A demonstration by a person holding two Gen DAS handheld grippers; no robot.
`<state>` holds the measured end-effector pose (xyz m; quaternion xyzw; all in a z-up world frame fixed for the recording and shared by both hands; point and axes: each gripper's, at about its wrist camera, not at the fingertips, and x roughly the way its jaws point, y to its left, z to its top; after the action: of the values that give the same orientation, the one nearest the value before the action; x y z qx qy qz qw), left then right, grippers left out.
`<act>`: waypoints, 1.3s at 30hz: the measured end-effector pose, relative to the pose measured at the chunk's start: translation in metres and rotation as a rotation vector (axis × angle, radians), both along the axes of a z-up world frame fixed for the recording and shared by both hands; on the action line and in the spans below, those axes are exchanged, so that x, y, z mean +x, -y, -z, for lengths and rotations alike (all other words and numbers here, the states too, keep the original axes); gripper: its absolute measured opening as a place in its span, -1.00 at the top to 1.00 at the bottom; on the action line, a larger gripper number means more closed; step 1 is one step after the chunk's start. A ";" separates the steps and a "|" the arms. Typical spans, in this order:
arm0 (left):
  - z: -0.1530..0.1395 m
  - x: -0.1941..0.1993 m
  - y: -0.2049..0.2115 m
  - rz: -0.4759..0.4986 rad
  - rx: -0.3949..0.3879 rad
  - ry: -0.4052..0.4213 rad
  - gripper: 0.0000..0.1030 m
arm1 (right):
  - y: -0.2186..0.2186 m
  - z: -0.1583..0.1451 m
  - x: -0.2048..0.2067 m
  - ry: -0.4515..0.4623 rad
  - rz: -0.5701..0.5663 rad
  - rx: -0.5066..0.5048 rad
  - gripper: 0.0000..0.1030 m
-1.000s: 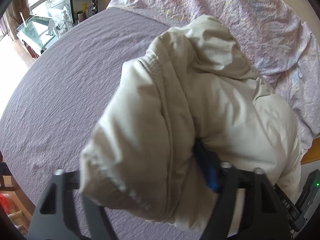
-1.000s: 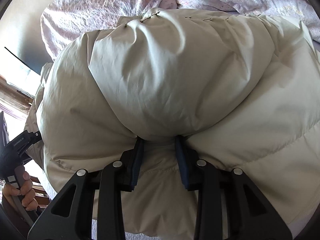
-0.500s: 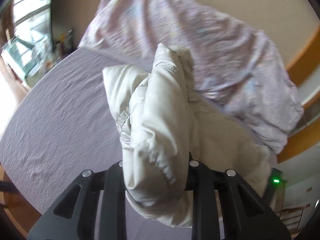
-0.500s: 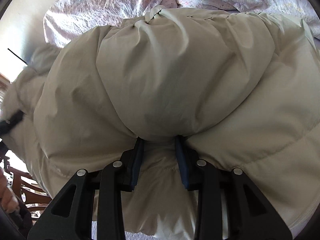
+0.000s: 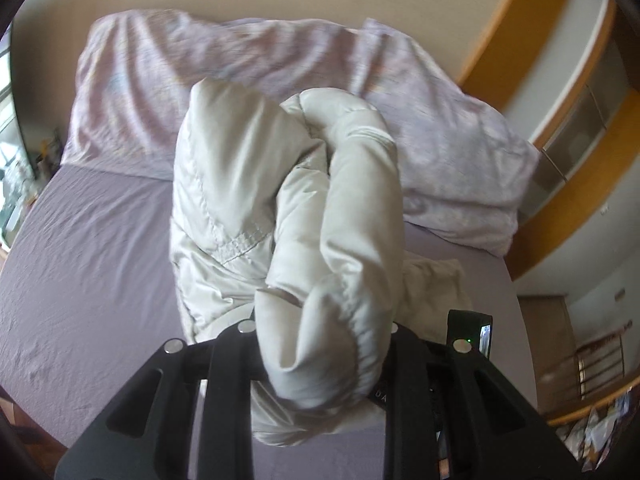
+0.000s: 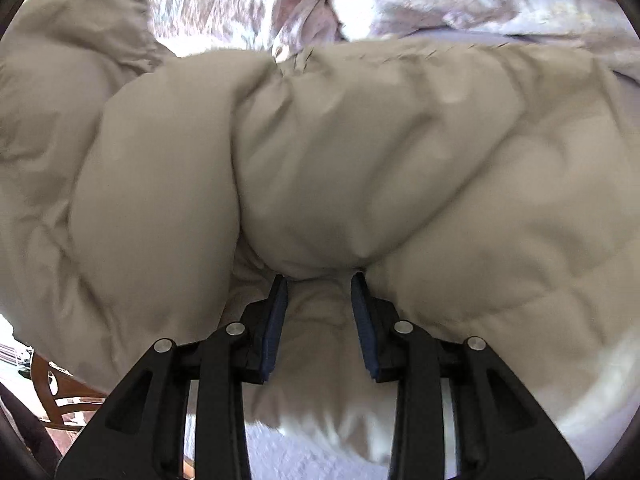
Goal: Fold large clothes
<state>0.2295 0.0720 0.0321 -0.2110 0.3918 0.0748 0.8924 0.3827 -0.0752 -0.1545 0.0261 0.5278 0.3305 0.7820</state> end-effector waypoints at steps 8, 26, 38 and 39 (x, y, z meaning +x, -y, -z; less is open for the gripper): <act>0.008 0.029 0.077 0.134 0.010 -0.014 0.55 | 0.080 -0.016 0.000 0.079 0.098 0.021 0.31; 0.069 0.079 0.221 0.406 0.026 -0.164 0.55 | 0.219 0.005 0.007 0.058 0.374 0.003 0.23; 0.096 0.093 0.272 0.519 0.081 -0.229 0.43 | 0.280 0.025 0.010 0.006 0.541 0.002 0.23; 0.094 0.093 0.273 0.527 0.088 -0.228 0.32 | 0.283 0.025 0.011 0.005 0.549 0.002 0.23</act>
<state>0.3222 -0.2010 -0.0616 -0.0531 0.5272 -0.1193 0.8396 0.3934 -0.3578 -0.1799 0.1682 0.4985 0.1066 0.8437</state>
